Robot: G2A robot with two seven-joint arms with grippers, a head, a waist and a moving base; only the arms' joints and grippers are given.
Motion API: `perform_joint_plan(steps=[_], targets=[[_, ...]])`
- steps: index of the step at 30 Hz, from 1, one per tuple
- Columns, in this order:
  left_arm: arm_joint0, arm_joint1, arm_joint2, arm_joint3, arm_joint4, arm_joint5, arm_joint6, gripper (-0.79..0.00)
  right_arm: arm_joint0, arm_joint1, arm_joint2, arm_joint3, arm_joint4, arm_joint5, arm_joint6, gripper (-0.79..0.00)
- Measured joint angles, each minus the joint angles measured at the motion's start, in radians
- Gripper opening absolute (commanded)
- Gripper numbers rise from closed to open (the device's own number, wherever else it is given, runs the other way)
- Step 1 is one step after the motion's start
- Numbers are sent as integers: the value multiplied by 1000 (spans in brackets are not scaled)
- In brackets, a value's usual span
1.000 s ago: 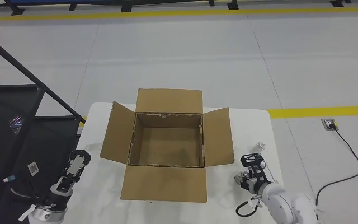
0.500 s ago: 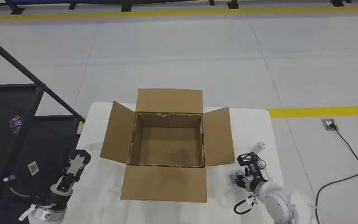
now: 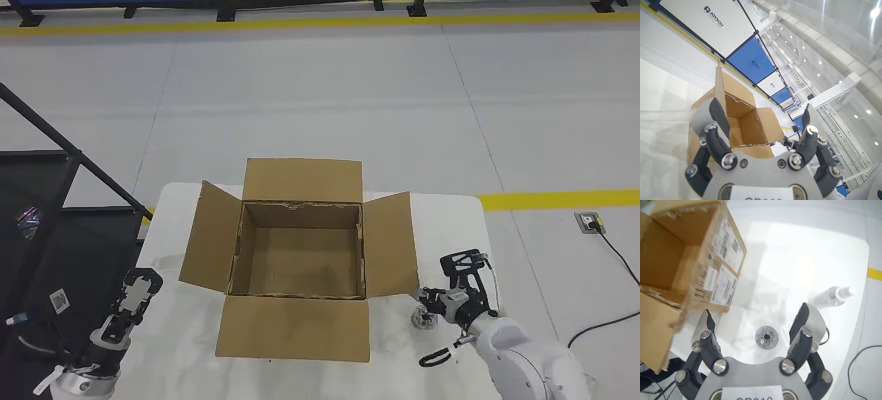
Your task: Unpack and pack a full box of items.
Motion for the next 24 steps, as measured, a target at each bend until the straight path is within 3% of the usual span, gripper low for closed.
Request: perform_joint_plan(steps=[4, 8, 15, 24], targets=[[0, 0, 0, 0, 0, 0, 0, 0, 35, 2, 21, -32, 118, 8, -16, 0], [0, 0, 0, 0, 0, 0, 0, 0, 130, 5, -9, 19, 245, -18, 55, 0], [0, 0, 0, 0, 0, 0, 0, 0, 336, 10, -99, 194, 247, 53, 186, 0], [0, 0, 0, 0, 0, 0, 0, 0, 414, 16, -161, 277, 326, 52, 267, 0]])
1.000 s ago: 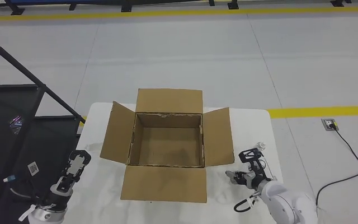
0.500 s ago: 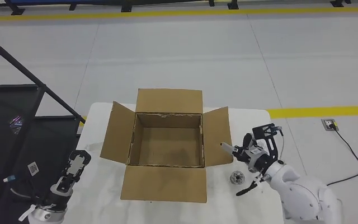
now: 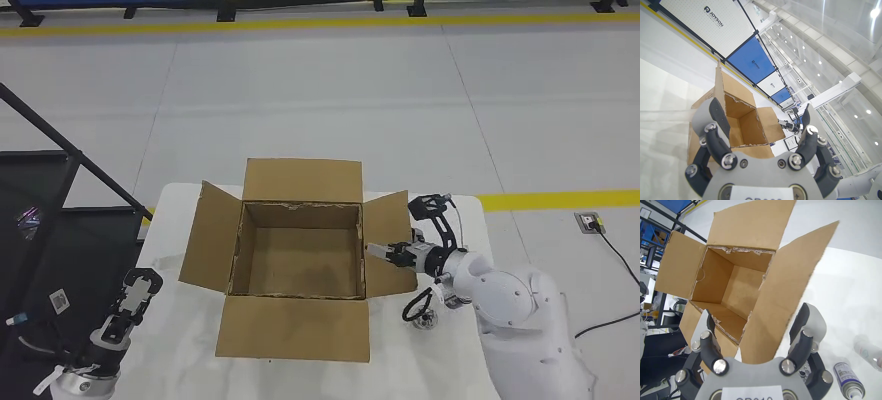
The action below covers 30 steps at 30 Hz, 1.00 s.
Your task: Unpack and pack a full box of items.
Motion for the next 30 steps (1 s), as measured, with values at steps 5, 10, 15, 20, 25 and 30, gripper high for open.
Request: perform_joint_plan(steps=[5, 10, 15, 20, 25, 30], targets=[[0, 0, 0, 0, 0, 0, 0, 0, 12, 1, -53, 14, -13, 22, 10, 0], [0, 0, 0, 0, 0, 0, 0, 0, 26, 2, -100, 21, -25, 38, -3, 0], [0, 0, 0, 0, 0, 0, 0, 0, 10, 8, -101, -36, -66, 53, -31, 0], [0, 0, 0, 0, 0, 0, 0, 0, -92, 26, -26, -226, -110, 67, -37, 0], [0, 0, 0, 0, 0, 0, 0, 0, -133, 29, -2, -295, -114, 82, -40, 0], [0, 0, 0, 0, 0, 0, 0, 0, -131, 29, -2, -289, -114, 81, -40, 0]])
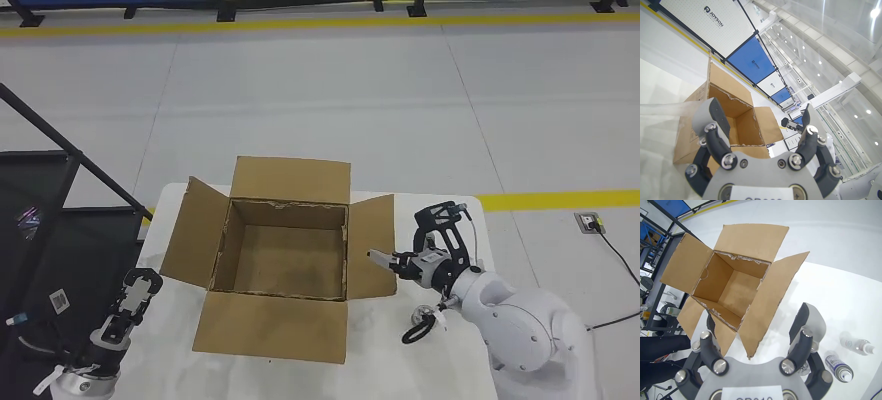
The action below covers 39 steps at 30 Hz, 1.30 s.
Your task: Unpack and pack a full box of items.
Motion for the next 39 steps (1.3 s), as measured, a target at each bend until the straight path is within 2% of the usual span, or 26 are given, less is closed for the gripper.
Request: perform_joint_plan(steps=[7, 10, 14, 19, 23, 26, 30, 39], targets=[[0, 0, 0, 0, 0, 0, 0, 0, -1, 0, 0, 0, 0, -1, -1, 0], [0, 0, 0, 0, 0, 0, 0, 0, -10, 6, 8, 8, -29, -33, -23, 0], [0, 0, 0, 0, 0, 0, 0, 0, -55, 25, 52, 6, -132, -145, 14, 0], [0, 0, 0, 0, 0, 0, 0, 0, -178, 53, 142, -16, -193, -344, 49, 0], [0, 0, 0, 0, 0, 0, 0, 0, -261, 65, 152, -18, -266, -429, 43, 0], [0, 0, 0, 0, 0, 0, 0, 0, -277, 69, 117, 20, -346, -425, 27, 0], [0, 0, 0, 0, 0, 0, 0, 0, -242, 68, 43, 128, -434, -384, 19, 0], [0, 0, 0, 0, 0, 0, 0, 0, -156, 68, -21, 290, -465, -338, 35, 0]])
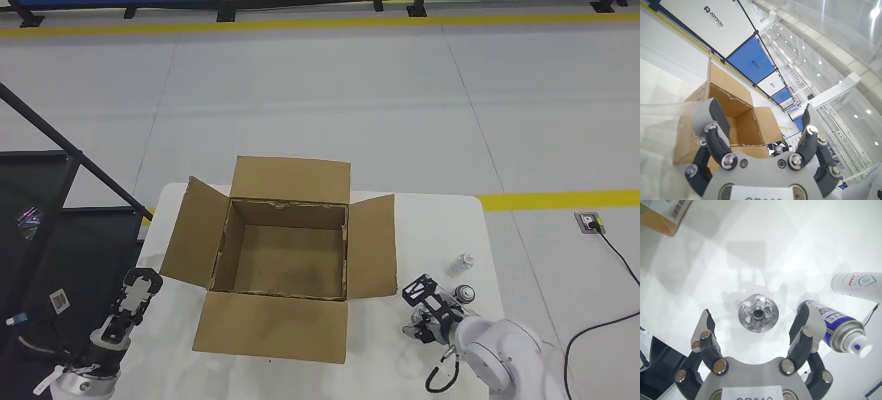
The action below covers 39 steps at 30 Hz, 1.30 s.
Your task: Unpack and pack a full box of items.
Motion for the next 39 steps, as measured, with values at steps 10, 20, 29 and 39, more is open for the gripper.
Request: perform_joint_plan(steps=[10, 20, 29, 39], targets=[[0, 0, 0, 0, 0, 0, 0, 0, 48, 4, -21, 85, 18, 3, 19, -785], [0, 0, 0, 0, 0, 0, 0, 0, 20, 18, 40, -55, 92, -8, 26, -785], [0, 0, -2, 0, -1, 3, 4, 0, 83, 17, 100, -433, 145, 243, 48, -785], [69, -5, -90, 33, -73, -29, 78, 0, 453, -42, -325, -286, 55, 485, 83, -785]])
